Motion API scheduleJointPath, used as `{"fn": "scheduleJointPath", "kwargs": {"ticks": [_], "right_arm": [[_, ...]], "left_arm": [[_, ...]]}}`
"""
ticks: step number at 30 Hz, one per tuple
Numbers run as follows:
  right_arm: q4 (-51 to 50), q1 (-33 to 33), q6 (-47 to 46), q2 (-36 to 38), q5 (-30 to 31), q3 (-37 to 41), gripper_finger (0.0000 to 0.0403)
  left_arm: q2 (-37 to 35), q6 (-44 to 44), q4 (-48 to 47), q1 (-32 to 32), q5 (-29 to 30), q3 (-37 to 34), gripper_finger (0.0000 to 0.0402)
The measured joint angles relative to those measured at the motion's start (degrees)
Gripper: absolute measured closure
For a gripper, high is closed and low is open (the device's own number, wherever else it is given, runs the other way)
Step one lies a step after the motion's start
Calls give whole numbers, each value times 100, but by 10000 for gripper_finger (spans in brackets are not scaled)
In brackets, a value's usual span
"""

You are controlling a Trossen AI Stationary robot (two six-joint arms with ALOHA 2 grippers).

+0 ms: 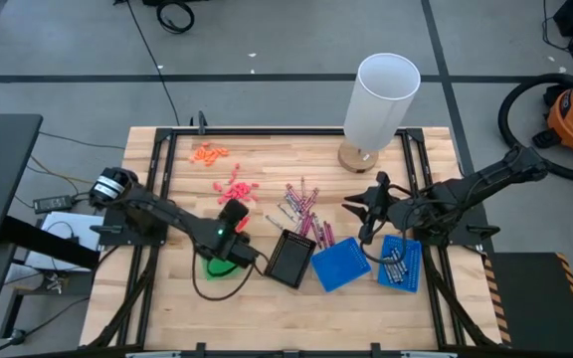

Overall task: Sort crayons
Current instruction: Put the white crayon into the green bin

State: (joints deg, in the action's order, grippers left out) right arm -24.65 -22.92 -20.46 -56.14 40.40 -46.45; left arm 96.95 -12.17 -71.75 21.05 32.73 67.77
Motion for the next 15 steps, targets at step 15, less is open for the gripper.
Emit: {"fn": "scheduleJointPath", "kwargs": {"ticks": [15], "right_arm": [[413,0,236,0,0,314,311]], "left_arm": [[7,-1625,2508,-975,-413,0,262]]}}
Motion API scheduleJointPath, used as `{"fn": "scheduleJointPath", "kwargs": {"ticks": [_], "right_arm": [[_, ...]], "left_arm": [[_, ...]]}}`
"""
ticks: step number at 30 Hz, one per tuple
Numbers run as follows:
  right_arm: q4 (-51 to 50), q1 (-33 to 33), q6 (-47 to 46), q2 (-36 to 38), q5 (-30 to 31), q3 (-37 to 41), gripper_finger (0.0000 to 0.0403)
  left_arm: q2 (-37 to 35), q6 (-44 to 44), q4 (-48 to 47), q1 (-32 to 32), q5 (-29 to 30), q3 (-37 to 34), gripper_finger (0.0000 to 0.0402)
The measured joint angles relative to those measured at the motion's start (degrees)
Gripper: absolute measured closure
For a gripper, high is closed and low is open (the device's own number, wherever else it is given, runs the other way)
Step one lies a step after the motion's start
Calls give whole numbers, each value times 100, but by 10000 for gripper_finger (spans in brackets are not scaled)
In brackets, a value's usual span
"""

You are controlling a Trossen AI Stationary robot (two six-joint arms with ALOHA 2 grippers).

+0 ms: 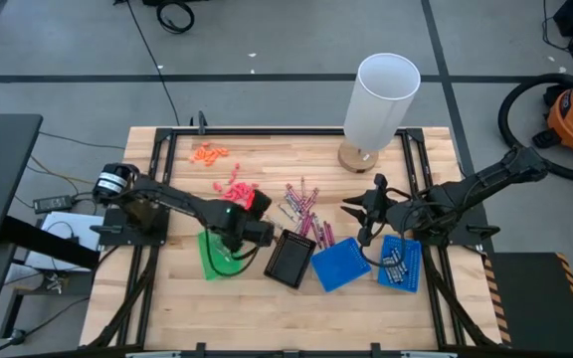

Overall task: Sort crayons
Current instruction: Put the white crayon into the green bin

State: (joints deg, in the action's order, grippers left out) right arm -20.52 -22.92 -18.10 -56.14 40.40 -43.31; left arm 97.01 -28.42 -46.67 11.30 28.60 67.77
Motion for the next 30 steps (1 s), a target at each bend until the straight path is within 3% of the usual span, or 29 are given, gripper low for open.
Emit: {"fn": "scheduleJointPath", "kwargs": {"ticks": [3,9,14,25,30], "right_arm": [[162,0,132,0,1,0,311],[248,0,221,0,1,0,311],[250,0,220,0,0,0,311],[247,0,222,0,1,-2,311],[347,0,265,0,1,72,311]], "left_arm": [[68,-149,456,-271,-615,0,262],[503,-622,881,-767,-1229,-7,262],[905,-857,1281,-1015,-1390,-9,262],[1235,-880,1599,-1473,-2384,5,265],[1302,-822,1563,-1582,-2746,20,297]]}}
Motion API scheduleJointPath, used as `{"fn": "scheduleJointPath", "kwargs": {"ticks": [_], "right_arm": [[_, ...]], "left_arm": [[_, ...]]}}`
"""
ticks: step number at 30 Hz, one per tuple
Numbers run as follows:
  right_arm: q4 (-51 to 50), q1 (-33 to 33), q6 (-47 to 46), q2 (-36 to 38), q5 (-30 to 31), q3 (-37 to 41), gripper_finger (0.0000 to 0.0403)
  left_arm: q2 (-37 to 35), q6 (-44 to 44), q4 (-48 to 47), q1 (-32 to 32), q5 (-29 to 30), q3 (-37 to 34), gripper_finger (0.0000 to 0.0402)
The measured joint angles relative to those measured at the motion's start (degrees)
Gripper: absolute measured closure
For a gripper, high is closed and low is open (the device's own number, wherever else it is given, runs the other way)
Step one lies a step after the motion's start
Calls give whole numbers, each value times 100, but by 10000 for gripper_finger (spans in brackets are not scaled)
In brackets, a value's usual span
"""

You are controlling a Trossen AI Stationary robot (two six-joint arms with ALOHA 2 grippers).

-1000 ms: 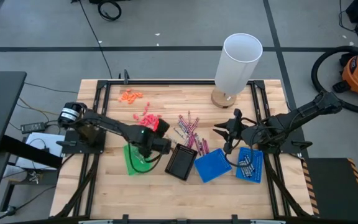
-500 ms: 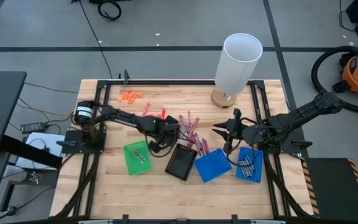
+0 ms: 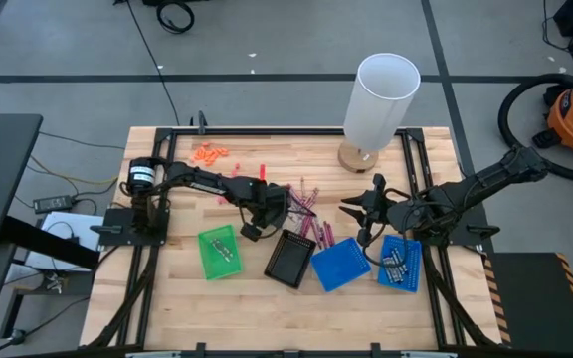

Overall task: Sort crayons
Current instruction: Put the white crayon into the green bin

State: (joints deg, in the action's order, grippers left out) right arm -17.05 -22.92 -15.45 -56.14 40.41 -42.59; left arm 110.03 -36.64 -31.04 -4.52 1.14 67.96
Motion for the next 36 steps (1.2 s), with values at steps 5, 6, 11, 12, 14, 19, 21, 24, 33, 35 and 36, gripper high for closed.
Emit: {"fn": "scheduleJointPath", "kwargs": {"ticks": [5,6,11,12,14,19,21,24,33,35,36], "right_arm": [[38,0,13,0,1,7,311],[51,0,21,0,1,7,311],[54,0,54,0,1,7,311],[56,0,96,0,0,7,311],[73,0,147,0,-4,7,311],[76,0,195,0,-7,7,311],[91,0,216,0,-7,7,311],[143,0,254,0,-7,7,311],[227,0,239,0,-100,7,311],[247,0,218,0,-101,7,311],[245,0,217,0,-101,7,311]], "left_arm": [[8,116,-74,-26,-81,-4,355],[8,133,-96,-28,-71,-4,366],[-17,310,-222,-5,23,0,391],[-39,383,-230,14,109,-5,391],[-119,520,-240,61,321,-23,390],[-387,917,-406,183,1125,-55,390],[-489,1138,-404,248,1445,-48,390],[-670,1380,-437,345,1830,-48,390],[-1480,1938,-735,673,3096,-40,390],[-1665,2075,-874,745,3262,-39,390],[-1755,2161,-942,779,3343,-38,390]]}}
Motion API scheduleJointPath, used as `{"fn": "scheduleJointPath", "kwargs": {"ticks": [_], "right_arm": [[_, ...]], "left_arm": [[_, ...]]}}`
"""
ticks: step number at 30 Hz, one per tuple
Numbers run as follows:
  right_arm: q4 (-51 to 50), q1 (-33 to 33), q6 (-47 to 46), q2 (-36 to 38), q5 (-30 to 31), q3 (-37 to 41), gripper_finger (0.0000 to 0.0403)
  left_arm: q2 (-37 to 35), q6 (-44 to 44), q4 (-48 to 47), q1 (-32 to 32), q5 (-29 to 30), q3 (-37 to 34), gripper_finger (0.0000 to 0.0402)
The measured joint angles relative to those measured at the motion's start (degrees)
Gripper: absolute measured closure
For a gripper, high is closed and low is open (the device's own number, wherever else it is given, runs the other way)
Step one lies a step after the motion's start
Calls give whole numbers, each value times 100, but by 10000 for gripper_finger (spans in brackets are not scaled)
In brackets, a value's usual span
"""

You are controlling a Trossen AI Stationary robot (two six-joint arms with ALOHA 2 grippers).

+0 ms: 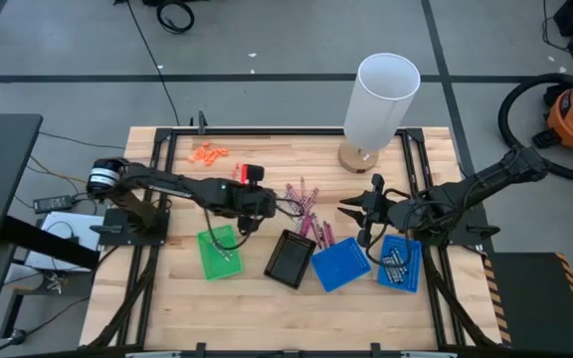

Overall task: Sort crayons
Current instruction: Put the white crayon into the green bin

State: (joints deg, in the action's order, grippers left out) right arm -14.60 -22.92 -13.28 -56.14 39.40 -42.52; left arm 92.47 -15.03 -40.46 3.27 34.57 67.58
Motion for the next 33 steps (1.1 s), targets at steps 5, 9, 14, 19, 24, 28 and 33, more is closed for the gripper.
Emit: {"fn": "scheduleJointPath", "kwargs": {"ticks": [5,9,14,19,24,28,33], "right_arm": [[-1,0,-2,0,-2,0,311],[-2,-2,-5,0,-4,0,311],[4,-2,-24,2,-26,0,311],[-1,-9,-26,1,-47,0,311],[-3,-81,-22,1,-44,0,311],[-6,-98,-18,1,-42,0,311],[-1,-96,-13,2,-4,0,311]], "left_arm": [[-491,376,-531,208,79,7,390],[-836,713,-1029,363,56,7,390],[-1157,1094,-1361,587,28,7,390],[-1381,1340,-1668,903,-203,7,390],[-1432,1282,-2231,1328,-1296,-158,390],[-1430,1265,-2143,1725,-1937,-793,390],[-1426,1423,-1538,2051,-2011,-1479,390]]}}
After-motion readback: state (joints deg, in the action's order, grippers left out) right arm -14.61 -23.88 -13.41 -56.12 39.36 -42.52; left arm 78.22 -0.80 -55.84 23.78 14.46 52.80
